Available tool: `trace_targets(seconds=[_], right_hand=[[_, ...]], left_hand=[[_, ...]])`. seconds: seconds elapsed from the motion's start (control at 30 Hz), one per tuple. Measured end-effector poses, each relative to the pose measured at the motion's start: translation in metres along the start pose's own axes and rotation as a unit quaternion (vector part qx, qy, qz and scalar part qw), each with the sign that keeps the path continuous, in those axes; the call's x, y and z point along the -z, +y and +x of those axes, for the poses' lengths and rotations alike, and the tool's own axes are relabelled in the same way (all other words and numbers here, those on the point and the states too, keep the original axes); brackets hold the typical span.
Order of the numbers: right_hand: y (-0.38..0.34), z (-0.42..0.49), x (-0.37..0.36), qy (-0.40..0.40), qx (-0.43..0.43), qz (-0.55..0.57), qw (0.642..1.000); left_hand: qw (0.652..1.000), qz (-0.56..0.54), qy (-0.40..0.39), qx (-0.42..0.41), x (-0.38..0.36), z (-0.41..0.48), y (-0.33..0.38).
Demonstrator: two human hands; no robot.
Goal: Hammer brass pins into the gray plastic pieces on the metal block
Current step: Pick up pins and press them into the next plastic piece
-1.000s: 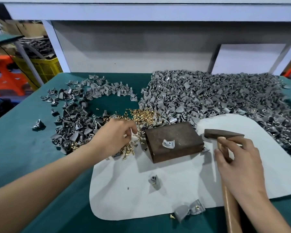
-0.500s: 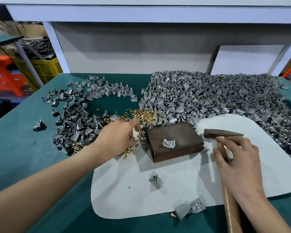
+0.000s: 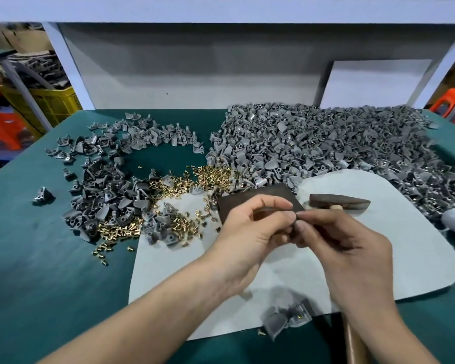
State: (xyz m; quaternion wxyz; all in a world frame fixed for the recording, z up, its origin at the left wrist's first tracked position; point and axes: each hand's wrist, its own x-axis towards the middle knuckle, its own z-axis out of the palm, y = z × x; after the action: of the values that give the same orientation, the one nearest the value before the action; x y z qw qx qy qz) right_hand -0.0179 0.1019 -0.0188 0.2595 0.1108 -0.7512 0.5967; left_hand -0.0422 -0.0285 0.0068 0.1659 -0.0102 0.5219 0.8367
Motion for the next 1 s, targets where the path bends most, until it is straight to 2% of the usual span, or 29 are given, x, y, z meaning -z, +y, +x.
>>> trace_targets(seconds=[0.1,0.17,0.2,0.23,0.27,0.3,0.4,0.6,0.83,1.0], right_hand=[[0.003,0.0,0.001,-0.01,0.002,-0.023,1.0],[0.007,0.001,0.002,-0.014,-0.014,-0.029,0.999],[0.009,0.001,0.004,-0.02,-0.026,-0.027,0.999],[0.01,0.002,0.005,-0.031,-0.034,-0.026,0.999],[0.011,0.004,0.006,-0.047,-0.038,-0.03,0.998],[0.011,0.006,0.006,-0.065,-0.037,-0.046,0.996],[0.01,0.018,-0.002,-0.123,-0.016,-0.13,0.984],[0.009,0.038,-0.025,-0.215,-0.023,-0.19,0.958],[0.015,0.044,-0.025,-0.19,-0.064,-0.21,0.957],[0.02,0.058,-0.019,-0.234,-0.118,-0.188,0.947]], left_hand=[[1.0,-0.004,0.001,-0.012,0.005,-0.001,-0.003],[0.99,0.104,0.028,-0.092,0.018,-0.004,-0.002],[0.964,0.208,0.069,-0.149,0.026,-0.004,-0.003],[0.922,0.311,0.117,-0.2,0.034,-0.004,-0.004],[0.878,0.392,0.155,-0.227,0.041,-0.005,-0.006],[0.852,0.439,0.172,-0.229,0.046,-0.005,-0.01],[0.836,0.48,0.164,-0.211,0.052,-0.002,-0.019],[0.846,0.449,0.177,-0.227,0.054,0.007,-0.019],[0.883,0.405,0.157,-0.175,0.048,0.016,-0.008],[0.911,0.361,0.148,-0.133,0.044,0.024,-0.005]])
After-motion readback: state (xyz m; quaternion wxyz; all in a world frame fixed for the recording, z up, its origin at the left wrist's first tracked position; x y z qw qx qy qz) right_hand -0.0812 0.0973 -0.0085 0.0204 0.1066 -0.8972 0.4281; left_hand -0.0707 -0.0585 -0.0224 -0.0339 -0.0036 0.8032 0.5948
